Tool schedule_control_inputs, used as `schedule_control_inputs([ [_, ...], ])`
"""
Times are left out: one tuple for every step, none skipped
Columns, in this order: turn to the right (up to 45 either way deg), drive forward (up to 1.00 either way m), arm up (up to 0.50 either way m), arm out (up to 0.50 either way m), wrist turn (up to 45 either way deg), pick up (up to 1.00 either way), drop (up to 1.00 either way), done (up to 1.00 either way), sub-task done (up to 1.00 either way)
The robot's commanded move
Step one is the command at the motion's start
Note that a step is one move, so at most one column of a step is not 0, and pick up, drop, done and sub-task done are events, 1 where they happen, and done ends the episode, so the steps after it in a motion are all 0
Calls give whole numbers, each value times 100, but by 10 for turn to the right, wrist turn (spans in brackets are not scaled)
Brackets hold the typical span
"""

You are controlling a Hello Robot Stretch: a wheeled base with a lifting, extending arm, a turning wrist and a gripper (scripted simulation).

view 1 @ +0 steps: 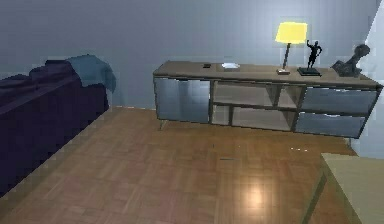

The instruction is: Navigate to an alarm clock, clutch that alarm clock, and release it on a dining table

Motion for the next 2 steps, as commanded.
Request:
schedule_control_inputs([
  [0,0,4,0,0,0,0,0,0],
  [0,0,0,-8,0,0,0,0,0],
])
